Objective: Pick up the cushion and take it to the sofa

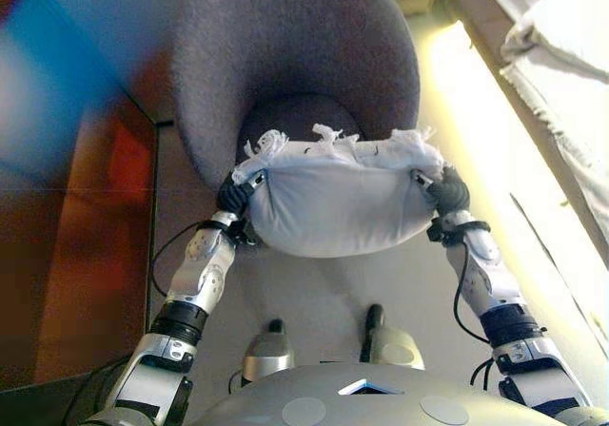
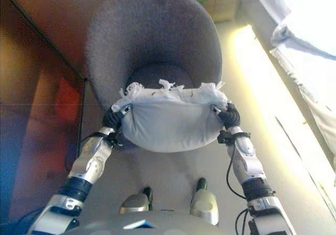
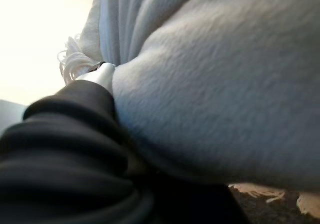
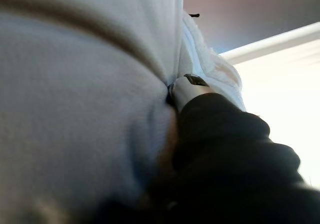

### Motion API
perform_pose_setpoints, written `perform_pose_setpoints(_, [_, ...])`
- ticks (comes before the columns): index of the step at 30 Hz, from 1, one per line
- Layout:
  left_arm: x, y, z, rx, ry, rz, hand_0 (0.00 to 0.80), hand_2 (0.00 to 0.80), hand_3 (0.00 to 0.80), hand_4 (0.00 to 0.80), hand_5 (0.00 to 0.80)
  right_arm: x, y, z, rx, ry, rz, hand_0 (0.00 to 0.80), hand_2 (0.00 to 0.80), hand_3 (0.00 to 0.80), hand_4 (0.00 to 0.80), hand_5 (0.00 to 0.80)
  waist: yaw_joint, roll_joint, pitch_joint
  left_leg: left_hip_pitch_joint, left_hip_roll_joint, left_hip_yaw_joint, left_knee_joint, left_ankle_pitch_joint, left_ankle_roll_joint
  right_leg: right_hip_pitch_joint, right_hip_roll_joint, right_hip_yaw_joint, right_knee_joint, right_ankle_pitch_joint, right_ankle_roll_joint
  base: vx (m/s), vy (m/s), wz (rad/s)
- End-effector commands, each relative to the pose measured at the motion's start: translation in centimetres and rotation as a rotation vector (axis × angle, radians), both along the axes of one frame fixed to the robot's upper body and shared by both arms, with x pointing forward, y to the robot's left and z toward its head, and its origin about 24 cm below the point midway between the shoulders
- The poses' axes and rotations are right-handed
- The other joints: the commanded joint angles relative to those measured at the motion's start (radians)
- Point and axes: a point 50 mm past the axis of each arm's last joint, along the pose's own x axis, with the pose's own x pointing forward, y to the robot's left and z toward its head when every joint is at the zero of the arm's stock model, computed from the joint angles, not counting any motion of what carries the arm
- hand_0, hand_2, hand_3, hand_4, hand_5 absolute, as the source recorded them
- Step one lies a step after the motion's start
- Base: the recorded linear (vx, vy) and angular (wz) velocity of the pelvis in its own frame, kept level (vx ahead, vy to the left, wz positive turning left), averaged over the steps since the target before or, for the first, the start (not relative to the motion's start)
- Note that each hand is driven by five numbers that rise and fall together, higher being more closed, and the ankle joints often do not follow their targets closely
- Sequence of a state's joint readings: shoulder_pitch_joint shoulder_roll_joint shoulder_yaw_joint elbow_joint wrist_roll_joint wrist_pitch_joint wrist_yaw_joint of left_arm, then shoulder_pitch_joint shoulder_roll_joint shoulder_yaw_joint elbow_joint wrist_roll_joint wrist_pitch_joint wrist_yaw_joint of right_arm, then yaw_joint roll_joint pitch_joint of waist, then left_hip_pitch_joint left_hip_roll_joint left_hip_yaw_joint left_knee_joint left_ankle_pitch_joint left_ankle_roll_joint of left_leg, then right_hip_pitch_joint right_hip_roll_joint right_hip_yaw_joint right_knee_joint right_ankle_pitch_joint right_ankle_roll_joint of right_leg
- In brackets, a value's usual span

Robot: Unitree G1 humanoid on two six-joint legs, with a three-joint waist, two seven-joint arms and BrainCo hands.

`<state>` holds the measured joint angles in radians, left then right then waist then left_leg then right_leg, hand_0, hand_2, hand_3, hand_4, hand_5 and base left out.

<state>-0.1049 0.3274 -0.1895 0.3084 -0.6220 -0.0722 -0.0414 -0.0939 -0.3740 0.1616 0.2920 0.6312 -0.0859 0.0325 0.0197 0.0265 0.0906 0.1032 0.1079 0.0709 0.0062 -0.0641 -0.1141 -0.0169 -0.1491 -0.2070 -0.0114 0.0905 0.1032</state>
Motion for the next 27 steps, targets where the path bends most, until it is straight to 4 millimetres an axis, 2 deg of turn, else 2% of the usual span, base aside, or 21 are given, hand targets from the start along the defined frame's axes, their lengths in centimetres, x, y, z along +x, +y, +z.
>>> perform_pose_setpoints(1, [2.0, -1.1, 3.9, -0.012, -0.184, -0.056, 0.8, 0.8, 0.8, 0.8, 0.8, 1.7, 1.9, 3.3, 0.108, -0.158, 0.092, 0.8, 0.8, 0.8, 0.8, 0.8, 0.024, -0.044, -0.079, -0.072, -0.113, 0.039, -0.009, 0.065, 0.091, 0.073, 0.006, -0.03, 0.029, -0.069, 0.001, 0.107, 0.164, -0.14])
perform_pose_setpoints(3, [2.4, -0.9, 4.3, -0.003, -0.185, -0.054, 0.8, 0.8, 0.8, 0.8, 0.8, 2.1, 2.2, 3.2, 0.132, -0.143, 0.087, 0.8, 0.8, 0.8, 0.8, 0.8, 0.025, -0.044, -0.082, -0.066, -0.123, 0.039, 0.003, 0.05, 0.108, 0.064, -0.014, -0.018, 0.074, -0.073, 0.009, 0.107, 0.184, -0.1])
perform_pose_setpoints(5, [2.6, -0.7, 4.5, 0.012, -0.191, -0.065, 0.8, 0.8, 0.8, 0.8, 0.8, 2.1, 2.4, 3.1, 0.127, -0.139, 0.08, 0.8, 0.8, 0.8, 0.8, 0.8, 0.024, -0.044, -0.078, -0.072, -0.133, 0.042, 0.026, 0.032, 0.131, 0.029, -0.052, 0.005, 0.195, -0.053, 0.012, 0.071, 0.198, -0.05])
perform_pose_setpoints(9, [2.7, -0.7, 4.6, 0.014, -0.183, -0.083, 0.8, 0.8, 0.8, 0.8, 0.8, 1.4, 2.1, 2.5, 0.129, -0.127, 0.061, 0.8, 0.8, 0.8, 0.8, 0.8, 0.008, -0.023, -0.047, -0.084, -0.157, 0.012, 0.08, 0.0, 0.182, -0.111, -0.109, 0.093, 0.546, 0.018, -0.016, 0.072, 0.218, -0.1])
perform_pose_setpoints(11, [2.7, -0.9, 4.2, 0.013, -0.164, -0.094, 0.8, 0.8, 0.8, 0.8, 0.8, 1.0, 2.2, 2.1, 0.124, -0.114, 0.058, 0.8, 0.8, 0.8, 0.8, 0.8, -0.001, -0.019, -0.034, -0.076, -0.164, 0.004, 0.087, -0.006, 0.187, -0.148, -0.125, 0.116, 0.603, 0.056, -0.018, 0.131, 0.14, 0.0])
perform_pose_setpoints(14, [2.5, -1.0, 3.9, 0.032, -0.154, -0.11, 0.8, 0.8, 0.8, 0.8, 0.8, 0.4, 1.9, 1.5, 0.12, -0.093, 0.058, 0.8, 0.8, 0.8, 0.8, 0.8, -0.02, -0.034, -0.025, -0.047, -0.182, -0.019, 0.088, -0.022, 0.182, -0.166, -0.121, 0.132, 0.482, 0.118, 0.009, 0.233, -0.021, 0.22])
perform_pose_setpoints(18, [2.7, -0.9, 3.9, 0.038, -0.155, -0.106, 0.8, 0.8, 0.8, 0.8, 0.8, 0.4, 1.2, 1.2, 0.137, -0.095, 0.05, 0.8, 0.8, 0.8, 0.8, 0.8, -0.054, -0.071, -0.003, -0.01, -0.213, -0.058, 0.129, -0.101, 0.176, -0.211, -0.089, 0.16, 0.203, 0.163, 0.057, 0.33, -0.137, 0.19])
perform_pose_setpoints(21, [2.9, -1.2, 3.8, 0.042, -0.151, -0.103, 0.8, 0.8, 0.8, 0.8, 0.8, 1.1, 0.8, 1.5, 0.146, -0.103, 0.046, 0.8, 0.8, 0.8, 0.8, 0.8, -0.067, -0.079, 0.008, 0.032, -0.215, -0.063, 0.142, -0.144, 0.173, -0.241, -0.06, 0.118, 0.044, 0.161, 0.076, 0.404, -0.108, 0.14])
perform_pose_setpoints(23, [2.8, -1.3, 3.5, 0.042, -0.143, -0.096, 0.8, 0.8, 0.8, 0.8, 0.8, 1.2, 0.7, 1.5, 0.153, -0.102, 0.042, 0.8, 0.8, 0.8, 0.8, 0.8, -0.07, -0.081, 0.01, 0.061, -0.212, -0.055, 0.142, -0.164, 0.176, -0.261, -0.049, 0.082, 0.015, 0.169, 0.079, 0.415, -0.088, 0.31])
perform_pose_setpoints(25, [2.4, -1.1, 3.3, 0.041, -0.136, -0.088, 0.8, 0.8, 0.8, 0.8, 0.8, 0.8, 0.9, 1.4, 0.155, -0.102, 0.044, 0.8, 0.8, 0.8, 0.8, 0.8, -0.072, -0.089, 0.003, 0.095, -0.216, -0.04, 0.145, -0.196, 0.182, -0.285, -0.048, 0.026, -0.003, 0.192, 0.081, 0.462, -0.083, 0.25])
perform_pose_setpoints(27, [1.9, -0.8, 3.1, 0.036, -0.132, -0.084, 0.8, 0.8, 0.8, 0.8, 0.8, 0.3, 0.9, 1.2, 0.145, -0.1, 0.05, 0.8, 0.8, 0.8, 0.8, 0.8, -0.079, -0.095, -0.006, 0.114, -0.218, -0.034, 0.16, -0.226, 0.188, -0.285, -0.045, 0.012, 0.009, 0.199, 0.076, 0.469, -0.098, -0.03])
